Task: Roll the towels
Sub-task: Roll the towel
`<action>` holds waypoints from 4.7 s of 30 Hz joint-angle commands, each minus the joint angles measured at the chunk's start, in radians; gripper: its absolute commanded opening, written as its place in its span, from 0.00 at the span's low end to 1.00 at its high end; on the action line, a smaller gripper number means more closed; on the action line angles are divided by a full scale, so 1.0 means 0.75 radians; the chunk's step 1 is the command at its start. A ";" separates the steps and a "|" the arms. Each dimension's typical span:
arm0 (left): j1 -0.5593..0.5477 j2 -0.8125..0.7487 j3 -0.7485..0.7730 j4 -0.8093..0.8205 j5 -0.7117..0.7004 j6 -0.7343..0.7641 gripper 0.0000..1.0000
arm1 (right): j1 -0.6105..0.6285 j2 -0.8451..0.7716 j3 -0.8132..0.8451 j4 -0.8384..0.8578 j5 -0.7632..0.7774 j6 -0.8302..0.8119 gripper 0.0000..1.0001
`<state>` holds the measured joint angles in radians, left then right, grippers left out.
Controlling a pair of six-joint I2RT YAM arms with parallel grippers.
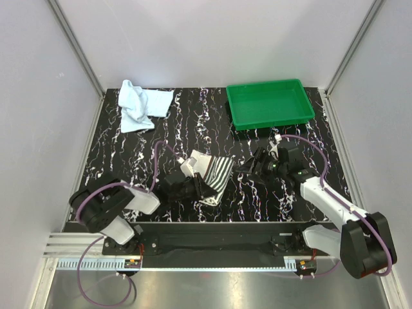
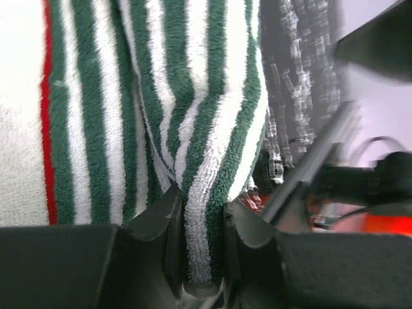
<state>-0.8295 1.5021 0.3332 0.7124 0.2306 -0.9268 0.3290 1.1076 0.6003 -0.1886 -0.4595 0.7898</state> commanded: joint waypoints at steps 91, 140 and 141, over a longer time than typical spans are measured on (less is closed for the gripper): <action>-0.643 0.108 0.581 -1.112 -1.150 0.434 0.31 | 0.226 0.426 0.687 -0.783 0.619 -0.088 0.80; 0.601 0.576 -0.046 0.740 0.783 -0.544 0.34 | 0.351 0.783 0.085 1.030 0.089 0.027 0.89; 0.611 0.568 -0.041 0.711 0.785 -0.536 0.34 | 0.351 0.795 0.079 1.057 0.093 0.033 0.90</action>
<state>-0.3851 1.9373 0.2832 1.2793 0.7979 -1.3582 0.5694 1.6764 0.6434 0.4450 -0.4038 0.8104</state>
